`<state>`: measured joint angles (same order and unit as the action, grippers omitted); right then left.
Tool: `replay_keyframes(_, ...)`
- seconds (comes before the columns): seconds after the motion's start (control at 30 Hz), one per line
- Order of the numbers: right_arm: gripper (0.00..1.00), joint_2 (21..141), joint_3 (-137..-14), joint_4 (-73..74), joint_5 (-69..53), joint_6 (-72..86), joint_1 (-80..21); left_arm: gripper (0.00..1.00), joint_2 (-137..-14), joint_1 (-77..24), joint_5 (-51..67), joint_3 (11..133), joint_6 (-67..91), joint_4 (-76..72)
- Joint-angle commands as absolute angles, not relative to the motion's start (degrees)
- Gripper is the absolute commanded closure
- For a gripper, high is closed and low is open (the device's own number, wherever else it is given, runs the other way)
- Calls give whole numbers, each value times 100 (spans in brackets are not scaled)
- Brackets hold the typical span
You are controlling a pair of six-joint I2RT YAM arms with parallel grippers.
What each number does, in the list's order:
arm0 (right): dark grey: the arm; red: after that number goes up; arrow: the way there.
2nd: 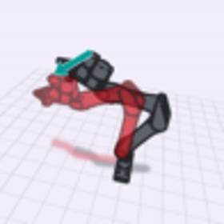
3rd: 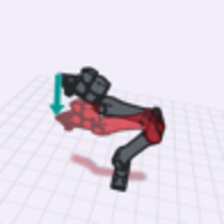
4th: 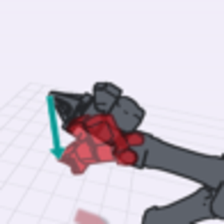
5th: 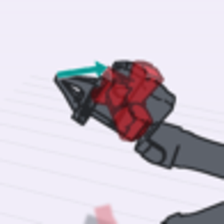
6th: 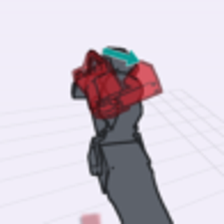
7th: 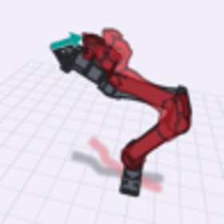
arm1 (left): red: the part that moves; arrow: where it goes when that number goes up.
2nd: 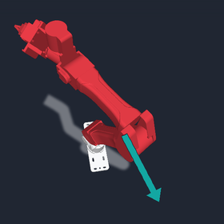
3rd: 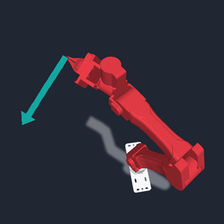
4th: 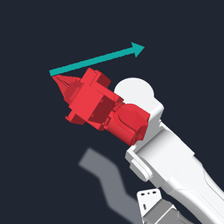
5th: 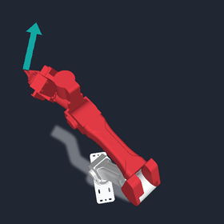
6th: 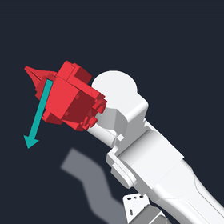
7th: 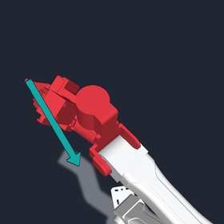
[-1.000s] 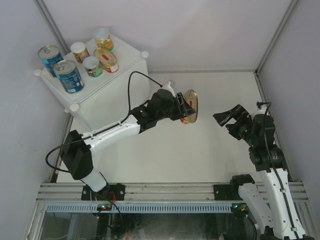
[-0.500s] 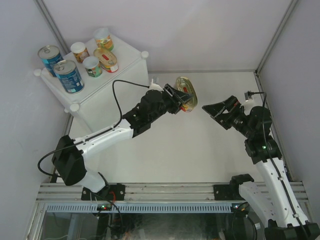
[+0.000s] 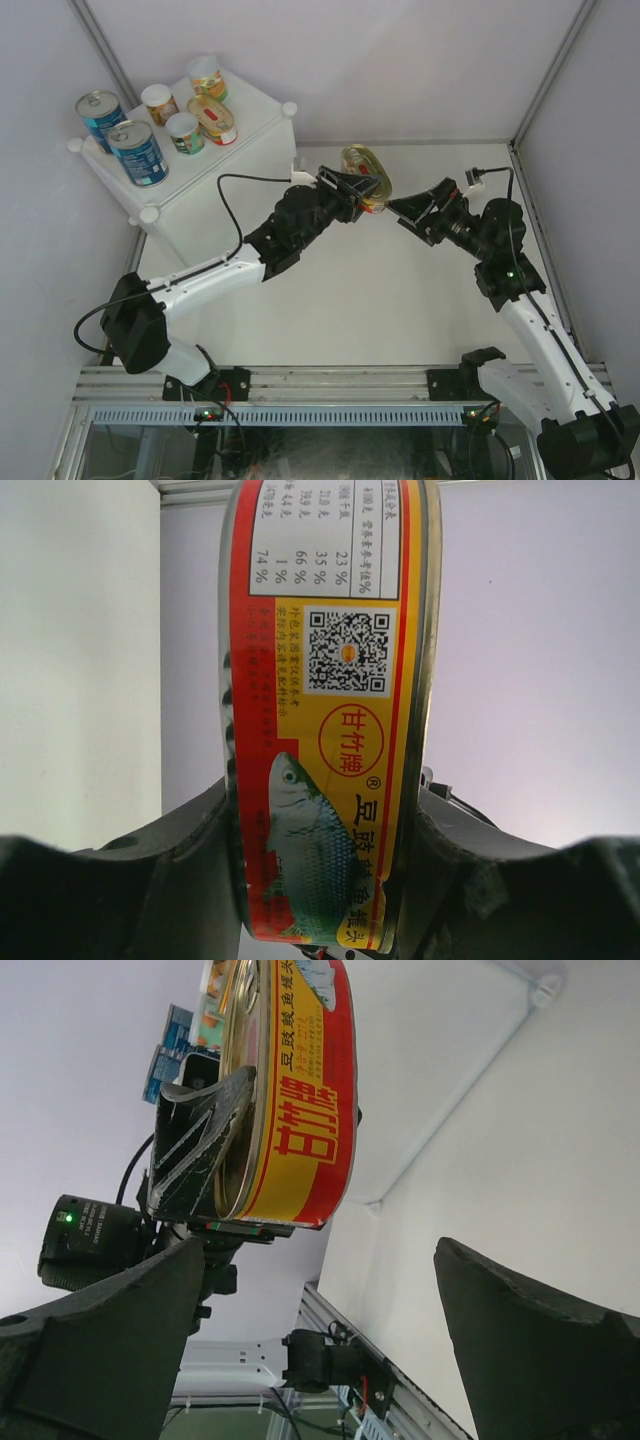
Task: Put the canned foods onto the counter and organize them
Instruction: Place the canned food on the counter.
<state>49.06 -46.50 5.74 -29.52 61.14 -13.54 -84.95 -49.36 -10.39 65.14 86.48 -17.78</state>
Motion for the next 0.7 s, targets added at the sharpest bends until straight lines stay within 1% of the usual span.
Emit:
replay_keyframes(0.0, 3, 5038, -4691, -216, -3114, 6409, -1478, 100, -8029, -5007, -1219, 6484, 8876, -2670)
replay_keyframes(0.3, 5, 5321, -4840, -479, -3120, 6523, -1697, 100, -7959, -5072, -1340, 6451, 8910, -2689)
replay_keyframes(0.67, 13, 5625, -4999, -761, -3445, 6601, -1622, 100, -7978, -5108, -1249, 6457, 9003, -2686)
